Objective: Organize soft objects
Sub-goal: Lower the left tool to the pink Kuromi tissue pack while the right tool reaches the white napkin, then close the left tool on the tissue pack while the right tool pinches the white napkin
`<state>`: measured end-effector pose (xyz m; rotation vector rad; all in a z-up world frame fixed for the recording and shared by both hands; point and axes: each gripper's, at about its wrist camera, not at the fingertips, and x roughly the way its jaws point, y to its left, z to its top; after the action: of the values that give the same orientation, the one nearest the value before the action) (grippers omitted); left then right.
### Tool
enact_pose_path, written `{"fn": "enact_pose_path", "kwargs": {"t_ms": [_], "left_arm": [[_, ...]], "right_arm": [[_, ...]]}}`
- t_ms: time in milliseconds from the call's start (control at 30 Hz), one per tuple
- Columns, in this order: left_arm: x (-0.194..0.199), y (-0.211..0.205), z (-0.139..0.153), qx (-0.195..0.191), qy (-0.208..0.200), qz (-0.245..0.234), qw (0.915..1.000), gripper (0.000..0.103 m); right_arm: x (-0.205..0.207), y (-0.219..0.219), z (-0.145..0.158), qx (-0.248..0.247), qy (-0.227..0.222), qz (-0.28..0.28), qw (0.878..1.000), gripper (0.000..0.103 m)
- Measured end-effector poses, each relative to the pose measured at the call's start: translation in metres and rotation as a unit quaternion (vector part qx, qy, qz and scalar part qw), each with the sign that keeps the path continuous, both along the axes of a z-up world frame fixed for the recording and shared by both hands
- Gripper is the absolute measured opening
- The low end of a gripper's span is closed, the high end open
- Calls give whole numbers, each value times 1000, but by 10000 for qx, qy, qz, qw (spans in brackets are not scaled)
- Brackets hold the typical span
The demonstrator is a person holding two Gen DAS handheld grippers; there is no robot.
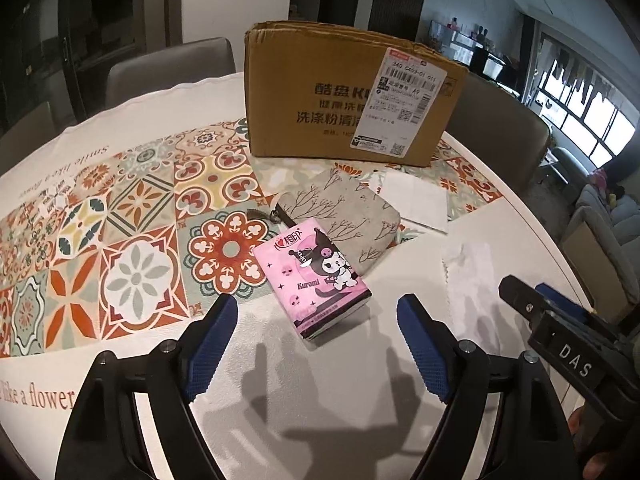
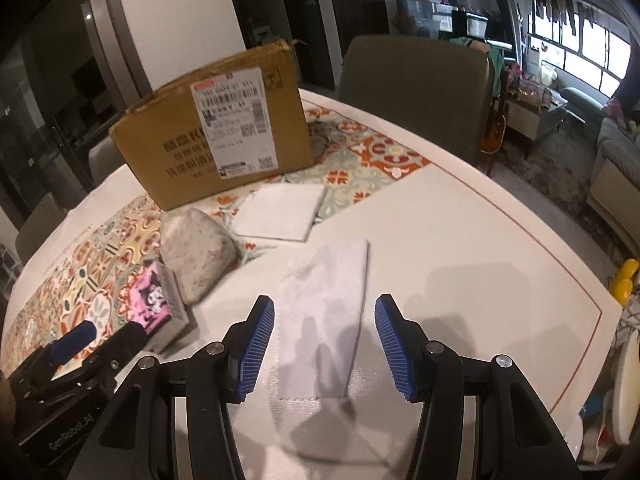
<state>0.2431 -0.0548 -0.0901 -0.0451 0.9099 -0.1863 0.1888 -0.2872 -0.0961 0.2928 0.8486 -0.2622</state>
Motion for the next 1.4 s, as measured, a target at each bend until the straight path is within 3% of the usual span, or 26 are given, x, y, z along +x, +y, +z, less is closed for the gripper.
{"fn": "enact_pose_path", "kwargs": {"t_ms": [667,933,1033,1100,1233,1400], "left_arm": [[32,-6,-30,-39,282,250,9993,82],[38,-5,-36,-52,362,235,9991,81],[39,-5,-38,-49,371,186,9991,76],[41,-5,-40,-61,413,156,9990,70],[41,-5,-40,-10,353,142,9993,68],[36,-3,-40,27,229,145,9996,67]], "right_arm": [[20,-7,-37,98,400,-84,9991,54],[25,0,-41,-227,526,5,9984,54],[26,5,-42,-419,558,82,9975,54],[26,8,-42,-483,540,154,9973,50],[26,12,-41,-530,456,293,9971,17],[26,13,-40,-350,405,399,9978,8]]}}
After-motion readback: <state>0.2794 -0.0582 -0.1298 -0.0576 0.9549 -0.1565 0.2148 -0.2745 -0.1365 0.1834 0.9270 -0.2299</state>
